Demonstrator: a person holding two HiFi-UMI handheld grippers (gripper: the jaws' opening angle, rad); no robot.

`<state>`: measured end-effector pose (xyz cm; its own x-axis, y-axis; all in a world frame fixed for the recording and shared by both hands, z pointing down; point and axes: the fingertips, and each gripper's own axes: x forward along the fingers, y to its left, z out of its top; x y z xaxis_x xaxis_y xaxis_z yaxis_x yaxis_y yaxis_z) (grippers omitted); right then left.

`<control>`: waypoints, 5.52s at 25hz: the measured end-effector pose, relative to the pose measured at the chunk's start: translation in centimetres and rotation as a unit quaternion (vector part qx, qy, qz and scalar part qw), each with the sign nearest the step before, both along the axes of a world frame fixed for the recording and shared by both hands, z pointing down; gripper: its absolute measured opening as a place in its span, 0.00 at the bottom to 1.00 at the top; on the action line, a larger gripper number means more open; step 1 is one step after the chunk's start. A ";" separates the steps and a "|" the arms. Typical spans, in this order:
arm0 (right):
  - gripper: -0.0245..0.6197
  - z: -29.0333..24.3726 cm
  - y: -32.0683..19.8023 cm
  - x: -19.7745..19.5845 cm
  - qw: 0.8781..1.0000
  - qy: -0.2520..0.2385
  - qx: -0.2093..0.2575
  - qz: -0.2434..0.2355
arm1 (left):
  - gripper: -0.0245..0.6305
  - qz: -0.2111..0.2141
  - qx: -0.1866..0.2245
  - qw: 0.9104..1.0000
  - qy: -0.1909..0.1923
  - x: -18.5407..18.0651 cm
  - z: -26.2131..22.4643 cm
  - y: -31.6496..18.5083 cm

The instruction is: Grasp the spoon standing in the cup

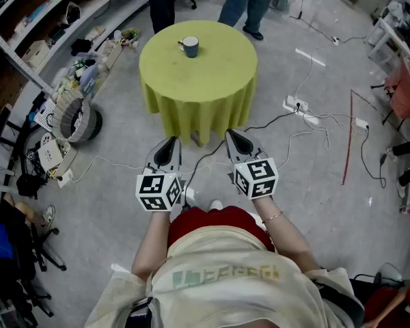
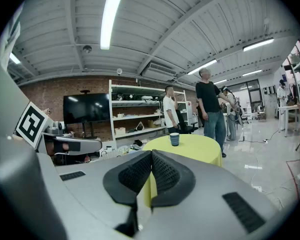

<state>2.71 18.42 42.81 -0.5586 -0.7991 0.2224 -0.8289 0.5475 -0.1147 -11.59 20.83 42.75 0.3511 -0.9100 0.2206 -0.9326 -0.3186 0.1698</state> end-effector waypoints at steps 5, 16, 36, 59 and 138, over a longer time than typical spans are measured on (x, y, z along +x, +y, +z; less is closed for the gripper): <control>0.10 -0.6 -1.0 0.7 1.000 -0.006 0.006 0.000 | 0.10 -0.001 0.003 1.000 0.000 0.5 -0.2 -0.7; 0.10 -0.5 -0.7 1.9 1.000 -0.020 0.003 -0.021 | 0.10 -0.013 0.013 1.000 -0.003 1.5 -0.8 -1.1; 0.10 -0.2 -3.7 5.9 1.000 -0.026 -0.005 -0.006 | 0.09 -0.029 0.021 0.999 -0.008 2.8 -1.7 -4.8; 0.10 2.3 -18.1 4.4 0.999 -0.015 -0.031 -0.003 | 0.09 -0.020 -0.009 1.000 0.005 1.4 1.6 -19.9; 0.10 11.0 -54.8 -8.9 0.992 0.015 -0.127 -0.005 | 0.24 0.020 -0.122 0.992 0.036 -5.7 11.4 -61.5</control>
<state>-6.17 -36.42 53.79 -0.5561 -0.7097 0.4326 -0.8288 0.5124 -0.2248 -17.34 -40.65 54.11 0.4094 -0.8170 0.4060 -0.9024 -0.2968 0.3126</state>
